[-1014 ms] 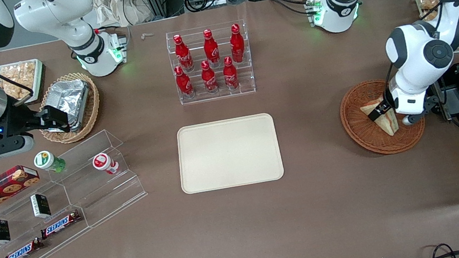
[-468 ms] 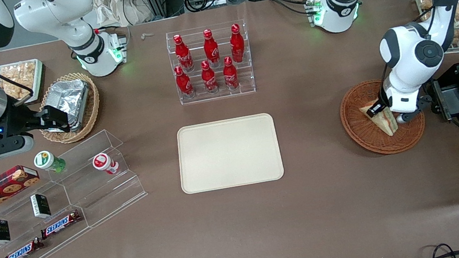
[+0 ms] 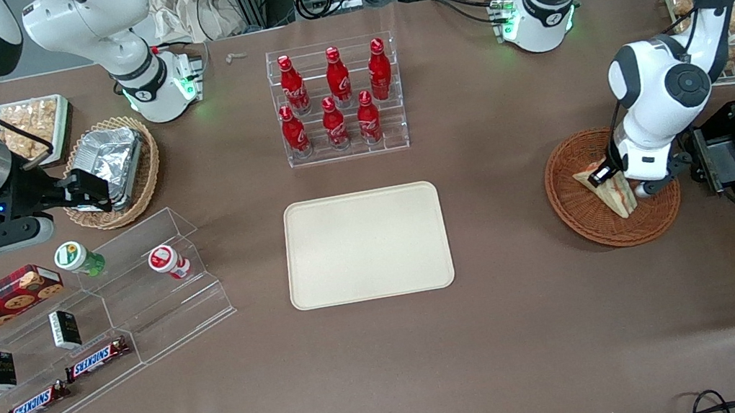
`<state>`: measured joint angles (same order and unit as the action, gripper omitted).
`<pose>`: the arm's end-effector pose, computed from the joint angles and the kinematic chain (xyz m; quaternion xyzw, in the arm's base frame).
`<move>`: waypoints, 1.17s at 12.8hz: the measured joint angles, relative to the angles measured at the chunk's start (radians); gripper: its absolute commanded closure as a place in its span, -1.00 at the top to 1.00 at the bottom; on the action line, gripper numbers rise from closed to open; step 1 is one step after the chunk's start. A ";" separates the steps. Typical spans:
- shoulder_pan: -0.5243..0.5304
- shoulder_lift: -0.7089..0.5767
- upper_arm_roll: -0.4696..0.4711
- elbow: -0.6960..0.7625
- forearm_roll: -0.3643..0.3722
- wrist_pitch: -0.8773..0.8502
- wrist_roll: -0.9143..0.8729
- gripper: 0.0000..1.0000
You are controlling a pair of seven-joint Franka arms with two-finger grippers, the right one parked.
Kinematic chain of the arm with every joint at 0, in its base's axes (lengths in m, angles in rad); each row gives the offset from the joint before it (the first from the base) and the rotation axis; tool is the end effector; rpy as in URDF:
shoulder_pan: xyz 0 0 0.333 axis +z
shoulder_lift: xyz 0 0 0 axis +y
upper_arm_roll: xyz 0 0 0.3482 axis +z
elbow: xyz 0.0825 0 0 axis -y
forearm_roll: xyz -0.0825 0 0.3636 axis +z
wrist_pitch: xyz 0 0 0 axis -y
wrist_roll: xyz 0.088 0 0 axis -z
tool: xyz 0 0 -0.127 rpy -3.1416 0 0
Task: Place sandwich from basket to tray
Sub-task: 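Close the left gripper on the sandwich wedge's crust edge, then lift the sandwich and carry it with the left gripper over the tray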
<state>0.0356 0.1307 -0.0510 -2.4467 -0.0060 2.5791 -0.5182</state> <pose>0.4795 -0.0075 0.2776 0.9679 0.2514 -0.0004 0.0050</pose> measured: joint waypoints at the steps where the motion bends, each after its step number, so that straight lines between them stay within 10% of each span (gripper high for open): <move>1: -0.003 -0.030 -0.009 0.014 0.003 -0.053 0.000 -1.00; 10: -0.039 -0.229 -0.205 0.528 0.002 -0.827 0.105 -1.00; 15: -0.053 -0.174 -0.371 0.752 -0.035 -0.976 0.268 -1.00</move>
<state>-0.0174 -0.0432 -0.4223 -1.6944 -0.0408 1.6035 -0.2503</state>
